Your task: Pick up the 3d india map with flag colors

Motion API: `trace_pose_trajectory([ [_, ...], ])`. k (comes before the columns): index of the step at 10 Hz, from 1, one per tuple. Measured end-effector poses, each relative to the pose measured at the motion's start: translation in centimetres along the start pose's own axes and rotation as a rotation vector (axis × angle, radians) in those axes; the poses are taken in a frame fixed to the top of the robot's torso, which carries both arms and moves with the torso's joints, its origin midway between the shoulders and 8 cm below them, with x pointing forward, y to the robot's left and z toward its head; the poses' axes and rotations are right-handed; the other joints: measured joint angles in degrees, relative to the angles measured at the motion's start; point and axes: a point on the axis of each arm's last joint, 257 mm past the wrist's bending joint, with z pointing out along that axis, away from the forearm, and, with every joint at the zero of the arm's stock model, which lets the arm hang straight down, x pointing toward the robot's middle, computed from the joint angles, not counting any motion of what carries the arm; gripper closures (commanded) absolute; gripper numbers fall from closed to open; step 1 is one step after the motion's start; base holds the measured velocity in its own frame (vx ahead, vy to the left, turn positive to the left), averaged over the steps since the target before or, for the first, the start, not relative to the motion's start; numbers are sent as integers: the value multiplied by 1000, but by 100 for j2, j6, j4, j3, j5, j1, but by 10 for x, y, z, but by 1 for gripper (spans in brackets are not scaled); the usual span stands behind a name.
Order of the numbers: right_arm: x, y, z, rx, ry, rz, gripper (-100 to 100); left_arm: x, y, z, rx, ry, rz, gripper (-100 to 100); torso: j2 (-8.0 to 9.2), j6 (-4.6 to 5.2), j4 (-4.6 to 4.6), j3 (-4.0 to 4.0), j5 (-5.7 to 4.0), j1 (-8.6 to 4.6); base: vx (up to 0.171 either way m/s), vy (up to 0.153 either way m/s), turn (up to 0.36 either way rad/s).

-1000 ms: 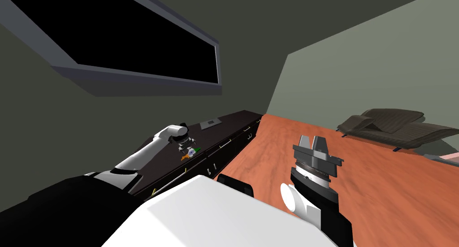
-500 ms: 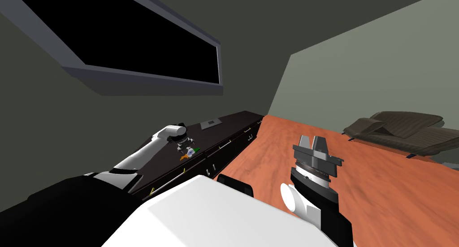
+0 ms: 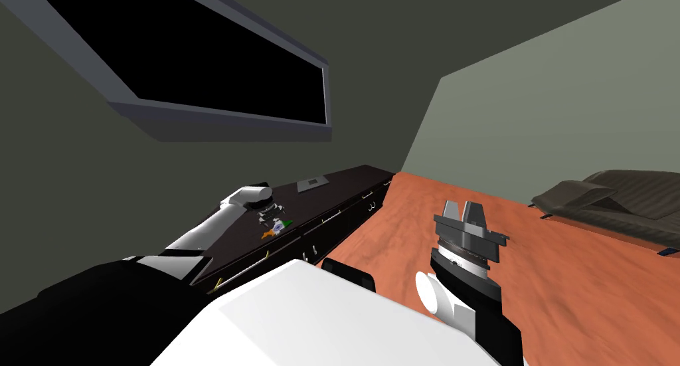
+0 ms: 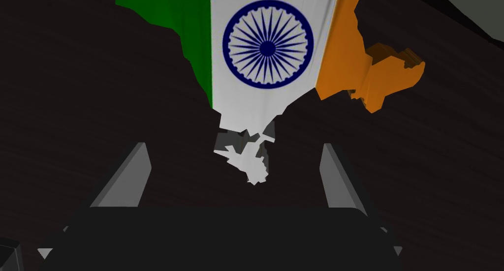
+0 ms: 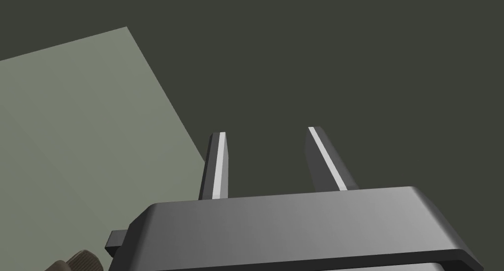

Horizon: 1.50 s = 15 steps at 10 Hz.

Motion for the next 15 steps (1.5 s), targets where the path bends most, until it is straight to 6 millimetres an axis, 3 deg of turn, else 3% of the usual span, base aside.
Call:
trace_pose_trajectory([
  [15,0,0,0,0,0,0,0,-53,45,15,6,5,119,-100,2,2,0,1,-1,-1,60,-63,77],
])
